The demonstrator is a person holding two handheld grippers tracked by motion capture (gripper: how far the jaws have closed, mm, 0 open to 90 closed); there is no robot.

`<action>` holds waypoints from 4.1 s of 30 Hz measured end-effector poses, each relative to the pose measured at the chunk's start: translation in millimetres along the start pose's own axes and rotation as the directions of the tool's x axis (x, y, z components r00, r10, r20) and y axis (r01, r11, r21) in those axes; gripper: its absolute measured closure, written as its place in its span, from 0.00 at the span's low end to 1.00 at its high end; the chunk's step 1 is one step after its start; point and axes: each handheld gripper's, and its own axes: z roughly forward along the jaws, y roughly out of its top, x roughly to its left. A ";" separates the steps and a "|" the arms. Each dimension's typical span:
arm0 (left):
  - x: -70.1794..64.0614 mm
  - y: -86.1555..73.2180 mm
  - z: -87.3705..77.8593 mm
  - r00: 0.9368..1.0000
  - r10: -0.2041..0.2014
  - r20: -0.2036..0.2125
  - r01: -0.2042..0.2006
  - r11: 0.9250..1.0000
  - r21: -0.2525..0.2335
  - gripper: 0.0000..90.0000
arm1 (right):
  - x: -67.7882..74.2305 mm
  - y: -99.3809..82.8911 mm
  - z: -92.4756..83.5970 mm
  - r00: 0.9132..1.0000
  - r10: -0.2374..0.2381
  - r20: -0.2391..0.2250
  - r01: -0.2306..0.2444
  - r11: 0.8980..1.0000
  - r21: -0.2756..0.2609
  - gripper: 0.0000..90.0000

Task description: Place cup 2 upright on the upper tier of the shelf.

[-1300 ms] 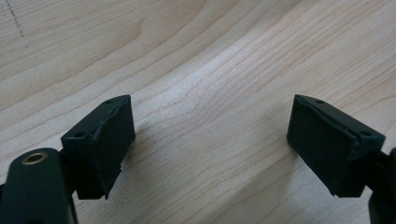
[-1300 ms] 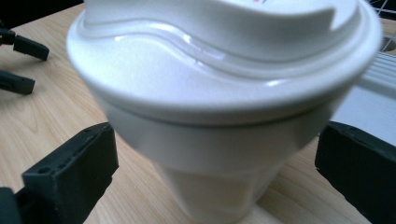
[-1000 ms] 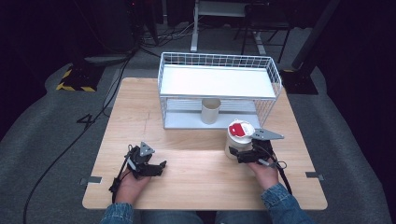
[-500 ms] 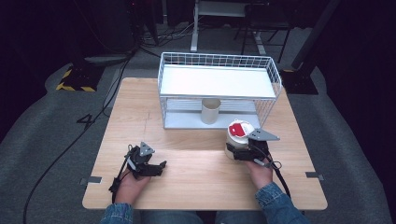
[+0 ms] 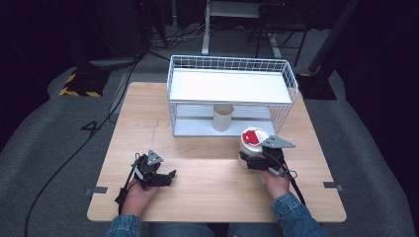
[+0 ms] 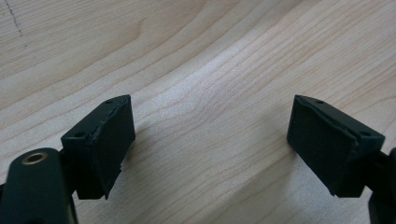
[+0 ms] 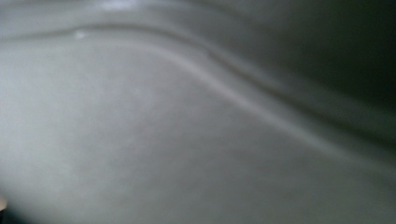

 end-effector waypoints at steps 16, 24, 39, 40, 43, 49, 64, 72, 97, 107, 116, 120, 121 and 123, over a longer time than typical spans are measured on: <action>0.0 0.1 0.0 1.000 0.001 -0.003 -0.001 1.000 0.000 0.18 | -0.8 3.0 -5.2 1.000 -0.023 -0.005 0.023 1.000 0.017 0.15; -0.1 0.1 0.1 1.000 0.004 -0.003 -0.004 1.000 0.000 0.18 | -3.5 5.9 -13.4 1.000 -0.009 -0.007 0.009 1.000 -0.006 0.15; -0.1 0.1 0.1 1.000 0.003 -0.004 -0.003 1.000 0.000 0.18 | -3.6 30.5 -40.1 0.999 -0.002 -0.040 -0.001 0.997 -0.076 0.15; -0.1 0.1 0.1 1.000 0.003 -0.004 -0.003 1.000 0.000 0.18 | -3.7 32.8 -41.9 0.999 -0.006 -0.040 0.003 0.997 -0.077 0.15; 0.0 0.1 0.0 1.000 0.002 -0.004 -0.002 1.000 0.001 0.18 | -4.7 39.7 -47.2 0.999 -0.007 -0.039 0.003 0.996 -0.094 0.15; 0.0 0.1 0.1 1.000 0.001 -0.004 -0.001 1.000 0.000 0.18 | -8.7 53.1 -56.0 0.999 -0.017 -0.036 0.013 0.994 -0.105 0.15; -0.3 0.1 0.3 1.000 -0.006 -0.007 0.006 1.000 -0.003 0.18 | -21.6 90.6 -77.2 0.999 -0.020 -0.043 0.013 0.990 -0.142 0.15; -0.4 0.0 0.5 1.000 -0.010 -0.005 0.010 1.000 -0.004 0.18 | -25.0 110.4 -83.1 0.998 -0.027 -0.054 0.018 0.987 -0.159 0.15; -1.4 -0.2 0.5 1.000 -0.012 -0.018 0.012 1.000 -0.003 0.19 | -39.9 176.2 -77.2 0.997 -0.054 -0.057 0.042 0.981 -0.188 0.15; -1.0 0.0 0.7 1.000 -0.012 -0.015 0.012 1.000 -0.003 0.19 | -42.4 198.4 -65.6 0.996 -0.075 -0.044 0.065 0.978 -0.197 0.15; -0.5 0.7 1.0 1.000 -0.013 -0.011 0.013 1.000 0.000 0.19 | -46.0 212.0 -48.9 0.996 -0.083 -0.020 0.078 0.977 -0.196 0.15; -0.4 0.7 1.0 1.000 -0.012 -0.011 0.012 1.000 0.000 0.19 | -48.3 218.3 -40.8 0.997 -0.079 -0.011 0.076 0.979 -0.191 0.15; -0.5 0.7 1.0 1.000 -0.013 -0.011 0.013 1.000 0.000 0.19 | -50.1 221.3 -36.5 0.997 -0.083 -0.007 0.080 0.978 -0.192 0.15; -0.5 0.7 1.0 1.000 -0.014 -0.011 0.014 1.000 0.000 0.19 | -50.9 222.3 -34.7 0.997 -0.082 -0.006 0.080 0.978 -0.192 0.15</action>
